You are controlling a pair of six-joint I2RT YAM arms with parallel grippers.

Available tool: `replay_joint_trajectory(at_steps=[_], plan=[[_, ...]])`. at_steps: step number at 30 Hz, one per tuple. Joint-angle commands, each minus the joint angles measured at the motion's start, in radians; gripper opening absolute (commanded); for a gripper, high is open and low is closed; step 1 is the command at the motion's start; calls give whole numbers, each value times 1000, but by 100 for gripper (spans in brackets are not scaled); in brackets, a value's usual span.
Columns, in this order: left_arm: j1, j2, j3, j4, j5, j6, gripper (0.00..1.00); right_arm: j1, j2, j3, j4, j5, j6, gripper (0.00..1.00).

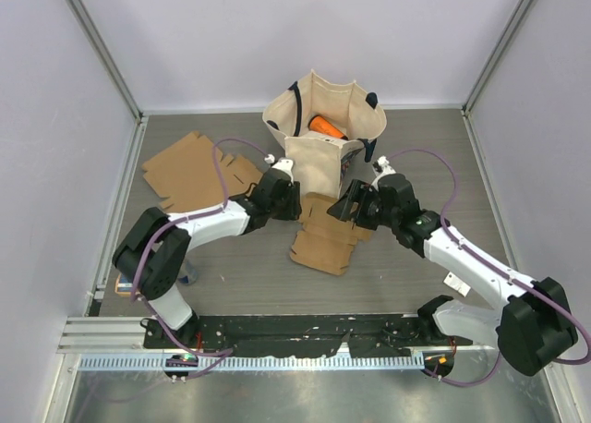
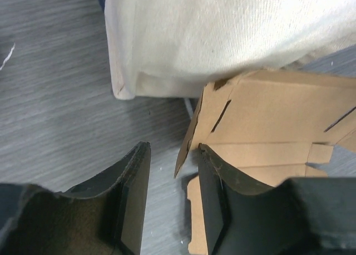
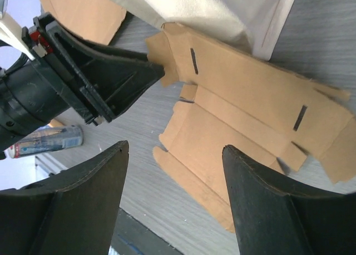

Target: Fold the paper box

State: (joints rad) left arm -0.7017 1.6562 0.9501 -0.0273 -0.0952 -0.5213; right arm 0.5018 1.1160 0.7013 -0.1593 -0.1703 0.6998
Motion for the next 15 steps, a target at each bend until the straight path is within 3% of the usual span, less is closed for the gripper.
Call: replay_joint_trajectory(at_steps=[1,6,10,15], plan=[[1,36,59,125,-20,43,40,-3,-11,3,43,-55,113,73],[-4,59,65,158,-1,43,27,-3,-36,-3,4,-2,185,73],[-28,25,18,214,-41,84,2,-3,-36,-32,-57,72,450,73],[-73,-53,-85,297,-103,89,0,-3,-25,-126,86,-17,812,67]])
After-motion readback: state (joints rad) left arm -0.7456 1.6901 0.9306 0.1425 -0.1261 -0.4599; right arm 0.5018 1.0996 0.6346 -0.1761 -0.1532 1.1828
